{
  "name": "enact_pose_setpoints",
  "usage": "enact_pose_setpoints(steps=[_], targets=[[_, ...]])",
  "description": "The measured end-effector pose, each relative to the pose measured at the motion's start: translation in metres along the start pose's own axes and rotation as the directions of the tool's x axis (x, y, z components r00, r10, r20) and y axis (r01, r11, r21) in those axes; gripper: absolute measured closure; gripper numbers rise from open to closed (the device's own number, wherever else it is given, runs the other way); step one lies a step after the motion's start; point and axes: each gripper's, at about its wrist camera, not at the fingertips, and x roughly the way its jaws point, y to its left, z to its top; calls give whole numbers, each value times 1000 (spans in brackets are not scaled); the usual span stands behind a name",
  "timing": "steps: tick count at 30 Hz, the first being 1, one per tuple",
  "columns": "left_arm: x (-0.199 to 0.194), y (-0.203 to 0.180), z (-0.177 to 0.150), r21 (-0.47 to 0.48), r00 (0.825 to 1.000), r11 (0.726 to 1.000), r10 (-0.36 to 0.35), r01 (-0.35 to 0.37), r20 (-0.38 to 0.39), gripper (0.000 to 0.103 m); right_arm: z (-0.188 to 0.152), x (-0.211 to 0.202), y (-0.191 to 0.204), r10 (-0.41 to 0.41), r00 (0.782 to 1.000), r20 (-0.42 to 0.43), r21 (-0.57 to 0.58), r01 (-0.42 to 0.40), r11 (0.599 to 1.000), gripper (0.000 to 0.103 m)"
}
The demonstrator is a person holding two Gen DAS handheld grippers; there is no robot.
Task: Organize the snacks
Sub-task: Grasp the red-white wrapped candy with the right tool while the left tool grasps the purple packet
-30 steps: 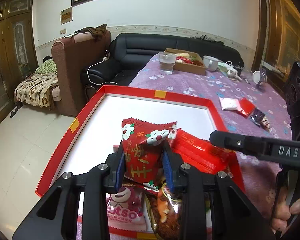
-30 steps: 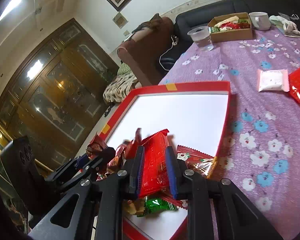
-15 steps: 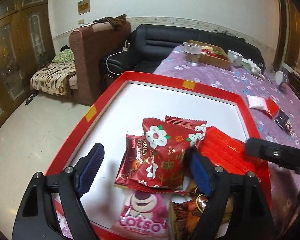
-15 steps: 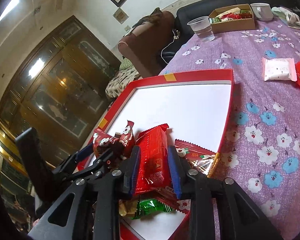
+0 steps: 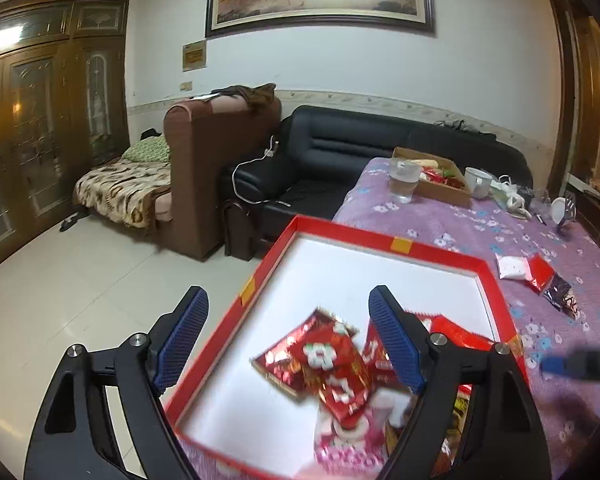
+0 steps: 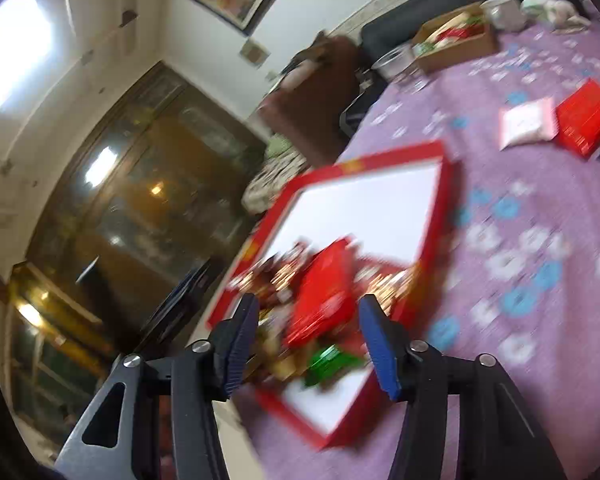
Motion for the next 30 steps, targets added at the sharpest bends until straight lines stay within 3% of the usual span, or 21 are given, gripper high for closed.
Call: enact_pose_setpoints(steps=[7,10,13,16,19,23,30], targets=[[35,7,5,-71,996,996,-63,59,-58,20,-33,30,20,79,983,-168,17,-77,997,46],[44,-8,2,7,991,998,-55,57,-121,20,-42,42,26,30,977,-211,-16,-34,999,47],[38,-24,-2,107,994,994,-5,17,-112,20,-46,44,33,19,970,-243,-41,-29,999,44],[40,-39,-4,202,985,979,50,-16,-166,20,-47,46,40,-36,960,-278,-100,8,995,44],[30,-48,-9,257,982,967,54,-7,-179,20,-48,43,44,-65,952,-300,-117,31,993,44],[16,-51,-29,270,974,962,34,28,-224,20,-48,34,50,-61,947,-316,-139,17,990,43],[1,-45,-30,250,985,968,9,35,-171,20,-54,19,50,6,935,-354,-137,-58,989,42]])
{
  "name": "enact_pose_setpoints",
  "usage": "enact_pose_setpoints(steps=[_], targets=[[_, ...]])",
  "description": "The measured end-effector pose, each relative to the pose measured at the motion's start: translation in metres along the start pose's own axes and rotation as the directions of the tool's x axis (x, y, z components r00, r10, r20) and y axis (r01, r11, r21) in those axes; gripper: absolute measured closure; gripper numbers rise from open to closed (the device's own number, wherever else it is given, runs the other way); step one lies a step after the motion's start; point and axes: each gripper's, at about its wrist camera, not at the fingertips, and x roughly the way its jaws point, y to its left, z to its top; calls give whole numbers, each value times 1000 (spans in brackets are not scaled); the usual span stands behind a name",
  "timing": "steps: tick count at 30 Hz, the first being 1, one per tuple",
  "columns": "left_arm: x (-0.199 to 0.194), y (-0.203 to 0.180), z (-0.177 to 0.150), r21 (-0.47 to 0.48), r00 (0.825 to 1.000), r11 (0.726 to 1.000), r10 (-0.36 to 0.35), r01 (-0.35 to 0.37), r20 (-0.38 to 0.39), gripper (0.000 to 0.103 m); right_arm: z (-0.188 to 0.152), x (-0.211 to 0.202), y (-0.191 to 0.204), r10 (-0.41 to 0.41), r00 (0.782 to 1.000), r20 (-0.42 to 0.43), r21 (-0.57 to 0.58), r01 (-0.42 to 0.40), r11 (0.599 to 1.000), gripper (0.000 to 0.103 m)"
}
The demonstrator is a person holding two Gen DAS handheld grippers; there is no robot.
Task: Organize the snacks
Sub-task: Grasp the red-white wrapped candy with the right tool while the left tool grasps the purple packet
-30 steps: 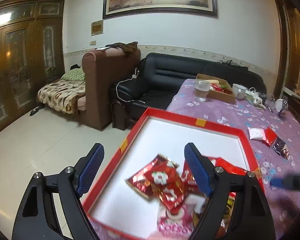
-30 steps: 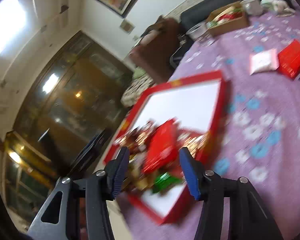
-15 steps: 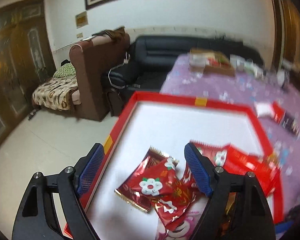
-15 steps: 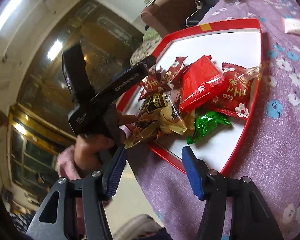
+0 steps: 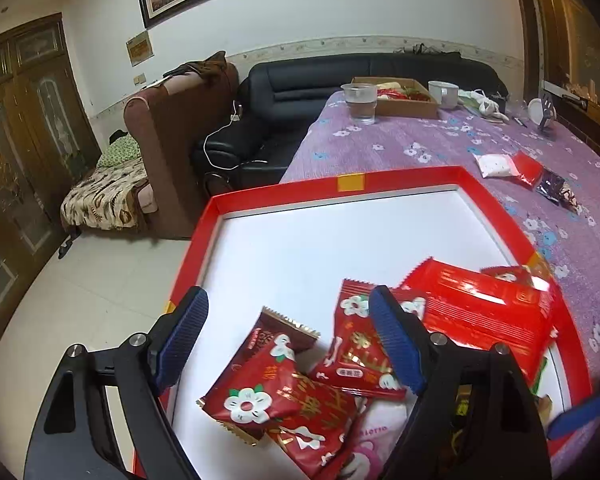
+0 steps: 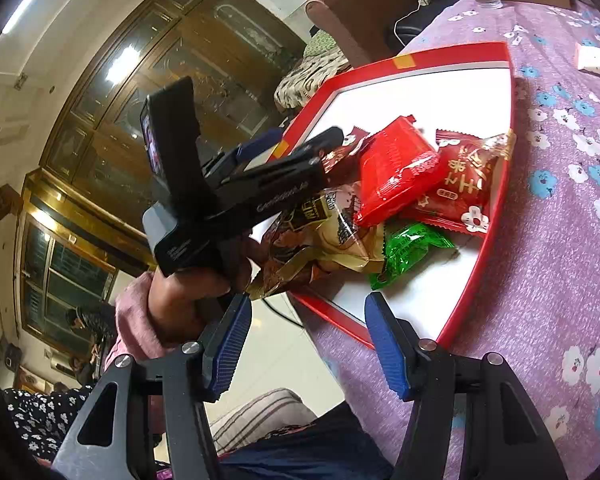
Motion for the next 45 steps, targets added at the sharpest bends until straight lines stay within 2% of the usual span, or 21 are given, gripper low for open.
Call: enact_pose_setpoints(steps=[4,6,8,10,12,14,15,19,22,23,27,28,30,31,33,35,37,39,41,42,45], targets=[[0,2,1,-4,1000,1000,-9,9,-1,20,-5,-2,4,3,1000,-12,-6,-3,1000,41],[-7,3,1,-25,999,1000,2,-1,32,20,3,-12,-4,36,999,6,21,-36,999,41],[-23,4,2,-48,994,999,23,-18,103,20,0,-37,-24,30,996,82,47,-34,998,41],[-43,0,8,-55,984,998,32,-22,175,20,5,-75,-51,-8,980,200,112,-14,994,41],[-62,-9,17,-45,974,999,-11,22,226,20,9,-111,-81,-157,937,312,199,97,975,34],[-75,-27,26,-17,965,995,-87,94,247,18,12,-146,-112,-349,854,385,299,242,923,31],[-79,-35,27,-5,961,992,-122,128,248,16,14,-162,-134,-466,800,378,381,324,866,31],[-80,-79,33,57,948,968,-253,246,195,16,27,-187,-192,-689,666,287,548,476,688,31],[-76,-121,32,123,939,946,-314,298,137,16,38,-186,-214,-737,631,241,579,516,631,38],[-76,-130,32,138,939,943,-321,304,125,16,44,-181,-221,-752,622,217,581,536,612,47],[-80,-159,31,200,935,927,-342,319,94,16,55,-167,-235,-765,616,186,568,568,595,53],[-80,-162,32,206,937,926,-339,316,89,16,58,-164,-235,-790,583,188,555,601,575,54],[-79,-164,35,199,937,927,-339,318,82,16,63,-158,-233,-815,552,178,515,653,555,59],[-77,-165,36,189,938,929,-339,320,78,16,65,-150,-230,-837,522,166,471,704,533,60],[-70,-165,43,158,939,932,-339,326,61,16,70,-132,-222,-884,438,163,357,809,467,70],[-63,-170,51,137,939,933,-340,332,44,16,70,-132,-220,-872,459,172,353,797,490,72],[-57,-177,59,136,943,938,-329,319,53,16,67,-143,-230,-840,510,187,387,747,540,77],[-50,-188,70,143,946,940,-321,311,54,16,62,-161,-242,-826,530,191,445,704,554,78],[-32,-209,83,163,946,934,-325,318,17,16,52,-188,-257,-768,598,230,550,571,610,78],[-25,-218,86,172,946,932,-325,320,4,16,46,-200,-266,-739,623,257,601,496,627,78],[-1,-254,98,232,944,916,-329,327,-31,16,29,-227,-289,-691,647,324,707,320,631,78]])
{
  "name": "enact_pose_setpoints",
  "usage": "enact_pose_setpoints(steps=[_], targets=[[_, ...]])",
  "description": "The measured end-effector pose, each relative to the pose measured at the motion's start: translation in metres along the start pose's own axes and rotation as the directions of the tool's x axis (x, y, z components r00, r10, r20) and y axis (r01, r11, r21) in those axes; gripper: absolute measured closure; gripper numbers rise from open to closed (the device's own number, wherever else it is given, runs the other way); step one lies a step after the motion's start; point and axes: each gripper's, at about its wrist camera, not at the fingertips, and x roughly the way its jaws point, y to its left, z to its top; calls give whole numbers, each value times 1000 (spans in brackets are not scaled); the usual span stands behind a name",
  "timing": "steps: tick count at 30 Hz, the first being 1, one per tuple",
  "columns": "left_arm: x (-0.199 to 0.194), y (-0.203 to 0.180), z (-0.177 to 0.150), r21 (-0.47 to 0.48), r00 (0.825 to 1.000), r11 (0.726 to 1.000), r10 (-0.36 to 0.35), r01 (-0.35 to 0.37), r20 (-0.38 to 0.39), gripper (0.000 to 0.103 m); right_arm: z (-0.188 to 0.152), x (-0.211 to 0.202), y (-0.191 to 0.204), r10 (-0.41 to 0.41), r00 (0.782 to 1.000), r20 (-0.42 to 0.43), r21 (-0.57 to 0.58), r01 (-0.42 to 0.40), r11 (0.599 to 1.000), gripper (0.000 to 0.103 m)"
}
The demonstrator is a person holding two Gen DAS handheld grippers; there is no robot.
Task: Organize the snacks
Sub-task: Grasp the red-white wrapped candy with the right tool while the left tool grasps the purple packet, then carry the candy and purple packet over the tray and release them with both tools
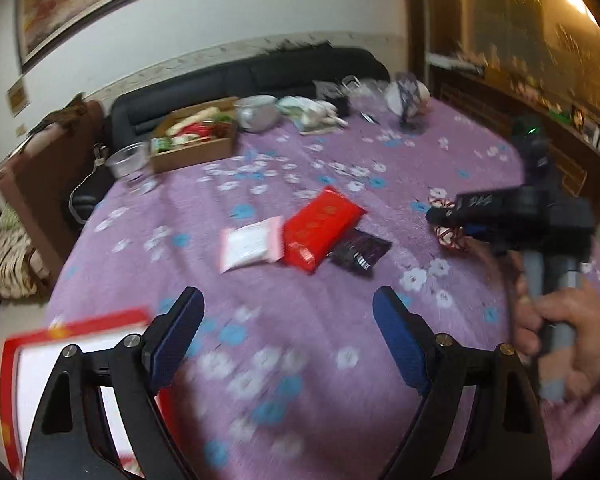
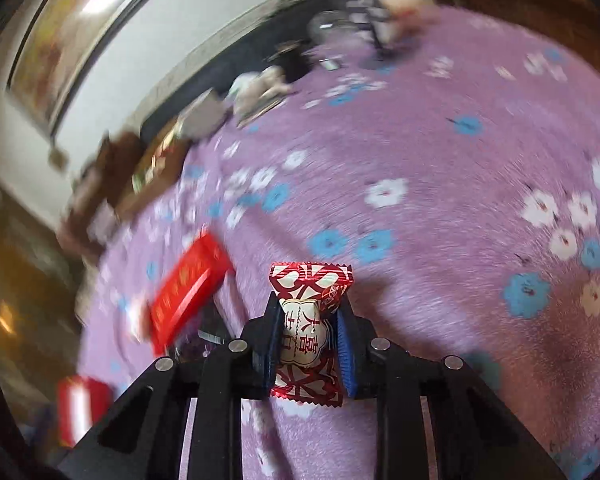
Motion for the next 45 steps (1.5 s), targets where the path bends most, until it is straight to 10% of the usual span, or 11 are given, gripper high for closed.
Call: enact_pose_setpoints(steps=[11,13,21,24,30,34,45], targets=[[82,-48,35,178,991,979,-75,95,-114,18,9,8,-15,72,997,-13,102,-71,992,78],[90,-52,37,193,986,974,-96,122,-137,36,12,10,-20,95,995,-18,130,-92,987,78],[106,-63,38,243,969,949,-158,202,-191,42,16,12,-26,127,991,-34,172,-119,978,78],[102,-67,33,237,956,938,-205,253,-210,70,16,12,-27,122,992,-33,168,-115,979,77],[89,-72,22,208,921,913,-296,351,-254,70,15,11,-30,138,990,-37,190,-128,973,77],[95,-71,28,209,945,939,-220,272,-243,48,14,10,-28,131,991,-37,182,-122,976,78],[88,-69,19,164,950,952,-220,259,-221,60,8,13,8,-37,998,-45,-44,35,998,76]])
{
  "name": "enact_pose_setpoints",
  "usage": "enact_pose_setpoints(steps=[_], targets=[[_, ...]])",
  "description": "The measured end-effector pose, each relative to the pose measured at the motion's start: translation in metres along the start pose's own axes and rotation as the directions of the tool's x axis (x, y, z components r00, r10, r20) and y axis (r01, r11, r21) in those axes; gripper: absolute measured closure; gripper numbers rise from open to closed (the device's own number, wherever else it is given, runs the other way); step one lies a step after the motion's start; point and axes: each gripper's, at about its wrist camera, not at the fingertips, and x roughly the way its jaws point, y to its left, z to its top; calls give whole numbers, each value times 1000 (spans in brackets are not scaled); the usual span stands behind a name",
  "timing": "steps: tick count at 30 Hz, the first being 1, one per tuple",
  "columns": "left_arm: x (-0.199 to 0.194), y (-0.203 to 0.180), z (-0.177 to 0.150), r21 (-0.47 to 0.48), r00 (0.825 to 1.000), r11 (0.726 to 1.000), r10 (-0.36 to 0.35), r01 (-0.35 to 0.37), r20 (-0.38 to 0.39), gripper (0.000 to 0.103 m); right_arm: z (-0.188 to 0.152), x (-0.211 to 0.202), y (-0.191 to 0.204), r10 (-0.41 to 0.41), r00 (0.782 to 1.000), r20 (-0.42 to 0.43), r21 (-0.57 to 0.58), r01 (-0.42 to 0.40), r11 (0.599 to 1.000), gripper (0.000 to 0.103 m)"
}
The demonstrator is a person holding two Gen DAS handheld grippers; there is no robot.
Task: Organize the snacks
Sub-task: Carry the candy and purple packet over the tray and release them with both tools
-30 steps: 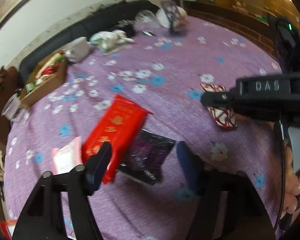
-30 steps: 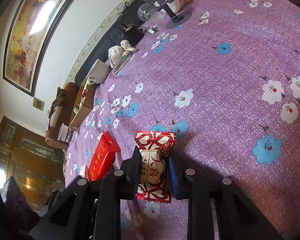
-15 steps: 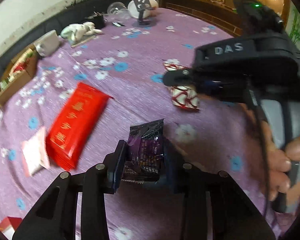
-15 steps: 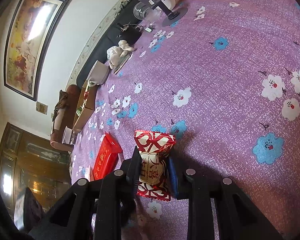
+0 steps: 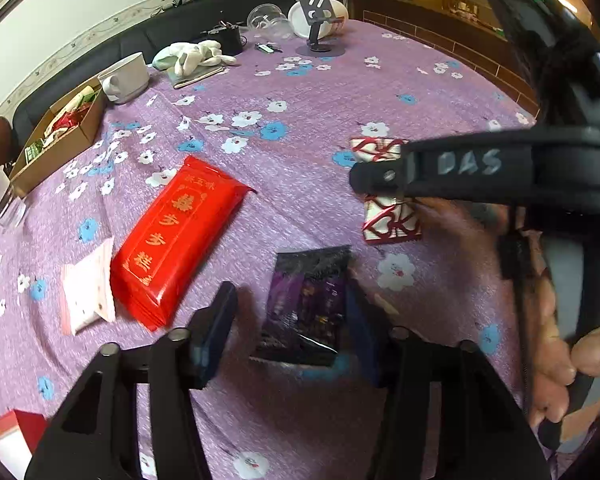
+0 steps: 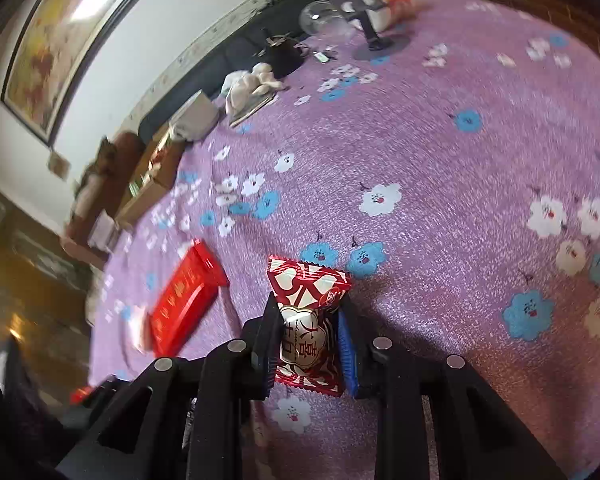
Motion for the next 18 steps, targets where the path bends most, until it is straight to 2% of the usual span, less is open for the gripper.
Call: enact_pose_setpoints(steps=[1,2,5,7,11,12,14,17,18], targets=[[-1,-2,-1,2,1000,1000,-6,6,0,66,-1,0,5,-24,1000,-1,-33,24,999,76],[-2,-5,-1,13,1000,1000,1,-1,3,68,-2,1,9,-42,999,-2,-58,42,997,76],[-2,-13,-1,45,999,998,31,-31,14,69,-6,0,18,-85,996,0,-118,85,989,75],[-2,-9,-1,20,1000,1000,16,-17,13,70,-9,-1,23,-111,994,4,-148,111,983,75],[-2,5,-4,-76,1000,997,-19,20,20,72,-15,-6,27,-97,995,-17,-162,93,982,57],[-3,6,-5,-90,999,996,-22,24,23,72,-16,-6,28,-99,995,-16,-170,95,981,57],[-4,10,-7,-123,999,992,-27,30,26,73,-18,-5,32,-124,992,-3,-201,121,972,58],[-8,17,-13,-182,998,982,-45,51,36,73,-21,-2,38,-189,981,34,-250,191,949,75],[-10,18,-15,-198,998,978,-54,61,39,74,-21,-1,38,-201,979,45,-258,205,944,75]])
